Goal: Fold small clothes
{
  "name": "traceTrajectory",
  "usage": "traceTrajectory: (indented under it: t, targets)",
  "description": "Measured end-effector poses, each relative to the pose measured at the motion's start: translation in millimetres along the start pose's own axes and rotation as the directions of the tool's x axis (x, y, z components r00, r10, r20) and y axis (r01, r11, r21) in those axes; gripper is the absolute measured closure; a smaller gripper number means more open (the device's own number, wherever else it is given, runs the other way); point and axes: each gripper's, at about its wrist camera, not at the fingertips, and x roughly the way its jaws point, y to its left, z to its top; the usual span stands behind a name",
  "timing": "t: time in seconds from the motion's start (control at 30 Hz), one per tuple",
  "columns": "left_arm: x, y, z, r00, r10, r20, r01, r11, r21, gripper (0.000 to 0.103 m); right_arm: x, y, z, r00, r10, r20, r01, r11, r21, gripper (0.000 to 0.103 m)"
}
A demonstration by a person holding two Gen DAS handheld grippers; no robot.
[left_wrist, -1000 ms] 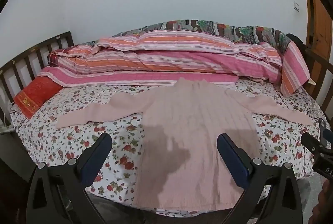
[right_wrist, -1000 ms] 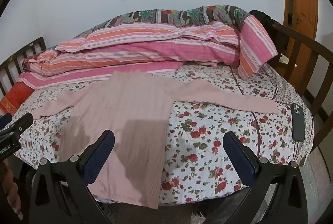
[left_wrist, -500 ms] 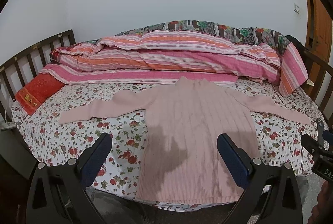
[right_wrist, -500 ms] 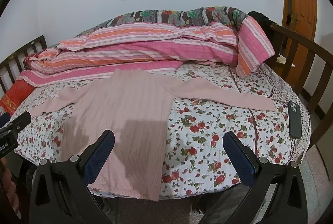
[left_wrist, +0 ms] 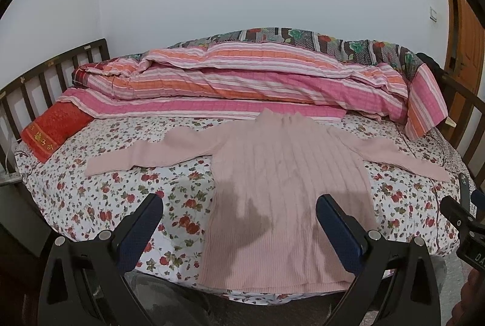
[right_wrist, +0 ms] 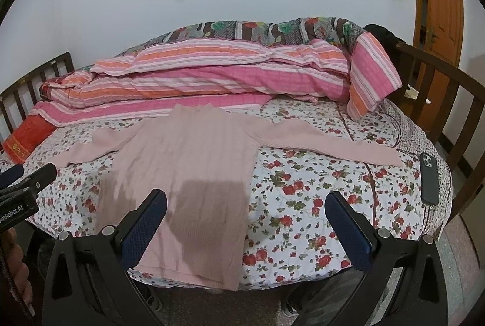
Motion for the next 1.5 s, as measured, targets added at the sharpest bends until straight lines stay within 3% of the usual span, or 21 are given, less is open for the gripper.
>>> traceTrajectory:
  t: [1.5]
  targets:
    - [2.6, -1.0, -4.3, 1.0, -0.019, -0.01, 0.019, 1.0, -0.005, 0.001, -1.7, 10.1, 0.0, 1.0, 0.012, 0.002, -0.012, 1.0, 0.002, 0.001]
